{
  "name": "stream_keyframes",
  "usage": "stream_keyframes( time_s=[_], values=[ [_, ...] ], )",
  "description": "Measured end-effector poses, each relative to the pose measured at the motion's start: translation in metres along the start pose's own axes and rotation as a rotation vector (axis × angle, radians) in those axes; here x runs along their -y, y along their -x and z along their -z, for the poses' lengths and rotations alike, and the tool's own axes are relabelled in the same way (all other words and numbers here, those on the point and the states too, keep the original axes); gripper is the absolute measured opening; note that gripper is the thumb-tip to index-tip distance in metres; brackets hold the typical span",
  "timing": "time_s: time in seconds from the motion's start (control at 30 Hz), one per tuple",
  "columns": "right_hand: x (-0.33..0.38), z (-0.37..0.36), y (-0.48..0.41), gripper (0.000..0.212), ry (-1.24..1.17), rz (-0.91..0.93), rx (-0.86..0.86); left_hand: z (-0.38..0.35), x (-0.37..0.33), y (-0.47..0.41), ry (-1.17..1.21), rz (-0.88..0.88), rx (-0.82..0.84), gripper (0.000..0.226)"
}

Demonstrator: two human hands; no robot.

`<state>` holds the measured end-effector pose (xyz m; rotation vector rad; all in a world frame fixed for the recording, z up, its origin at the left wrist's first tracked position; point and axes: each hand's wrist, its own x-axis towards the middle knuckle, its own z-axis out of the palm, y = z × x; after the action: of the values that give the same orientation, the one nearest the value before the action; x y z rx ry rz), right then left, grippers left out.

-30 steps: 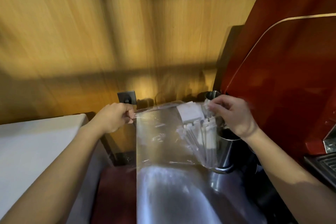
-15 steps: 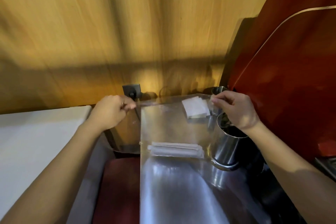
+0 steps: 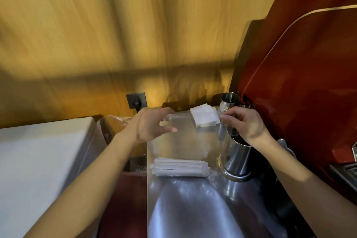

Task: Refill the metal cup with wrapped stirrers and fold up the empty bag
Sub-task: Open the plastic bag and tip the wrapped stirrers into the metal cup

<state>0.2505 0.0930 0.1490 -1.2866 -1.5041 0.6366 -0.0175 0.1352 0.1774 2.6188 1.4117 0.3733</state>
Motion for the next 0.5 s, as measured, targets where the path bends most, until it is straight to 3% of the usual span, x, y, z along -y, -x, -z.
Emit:
stream_keyframes(
  time_s=[0.13,0.27,0.5],
  values=[
    [0.000,0.001,0.001,0.005,0.013,-0.003,-0.005,-0.009,-0.024,-0.012,-0.016,-0.130,-0.074,0.024],
    [0.002,0.005,0.003,0.004,-0.085,-0.018,-0.033,0.013,-0.029,-0.021,0.121,-0.075,-0.065,0.022],
    [0.003,0.007,0.007,0.014,-0.121,-0.023,-0.084,0.087,-0.042,-0.050,0.156,-0.054,-0.142,0.018]
  ],
)
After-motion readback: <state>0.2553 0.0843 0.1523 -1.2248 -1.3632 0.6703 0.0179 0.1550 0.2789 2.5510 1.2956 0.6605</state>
